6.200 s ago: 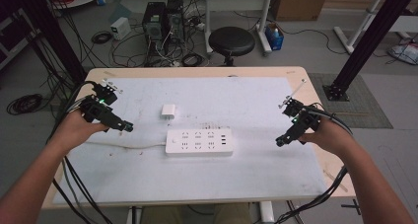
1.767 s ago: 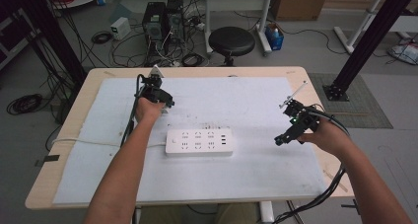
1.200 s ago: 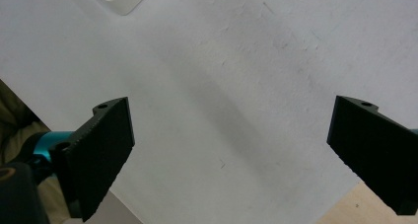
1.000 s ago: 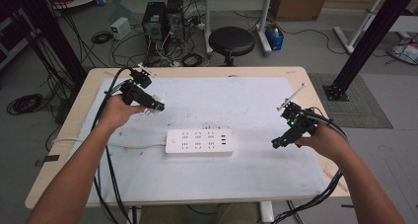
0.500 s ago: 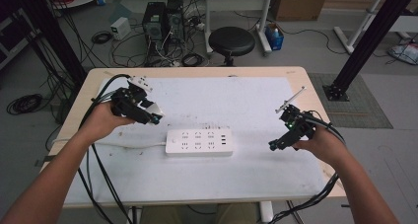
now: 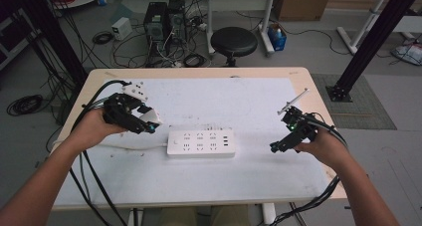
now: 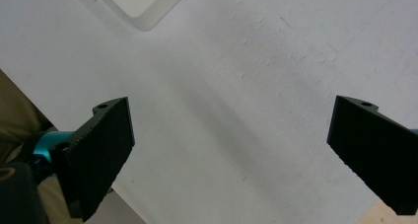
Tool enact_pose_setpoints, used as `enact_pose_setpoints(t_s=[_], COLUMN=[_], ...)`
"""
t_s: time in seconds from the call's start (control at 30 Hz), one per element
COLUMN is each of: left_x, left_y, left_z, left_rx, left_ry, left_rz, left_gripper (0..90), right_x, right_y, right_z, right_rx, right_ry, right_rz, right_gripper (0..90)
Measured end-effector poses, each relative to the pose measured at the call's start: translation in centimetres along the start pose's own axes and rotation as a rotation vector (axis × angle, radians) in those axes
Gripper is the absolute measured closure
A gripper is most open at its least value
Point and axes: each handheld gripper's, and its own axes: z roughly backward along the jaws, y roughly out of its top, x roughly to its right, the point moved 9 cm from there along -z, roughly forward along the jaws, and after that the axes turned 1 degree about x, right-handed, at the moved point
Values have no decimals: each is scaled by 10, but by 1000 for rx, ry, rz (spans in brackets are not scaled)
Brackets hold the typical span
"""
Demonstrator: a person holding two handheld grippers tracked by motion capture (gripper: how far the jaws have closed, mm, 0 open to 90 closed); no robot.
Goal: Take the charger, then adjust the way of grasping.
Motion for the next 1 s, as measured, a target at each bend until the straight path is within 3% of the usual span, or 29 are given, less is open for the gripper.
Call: enact_pose_setpoints(t_s=[0.73, 1.0], left_x=[11, 24], left_y=[4, 12], left_z=[9, 0], left_rx=[16, 47], left_ry=[-16, -49], left_rz=[-68, -126], left_gripper=[424, 424], right_x=[-12, -25], right_y=[9, 14], right_z=[0, -2], right_rx=[38, 109], right_ry=[11, 80], right_rz=[-4, -46], right_gripper=[33, 33])
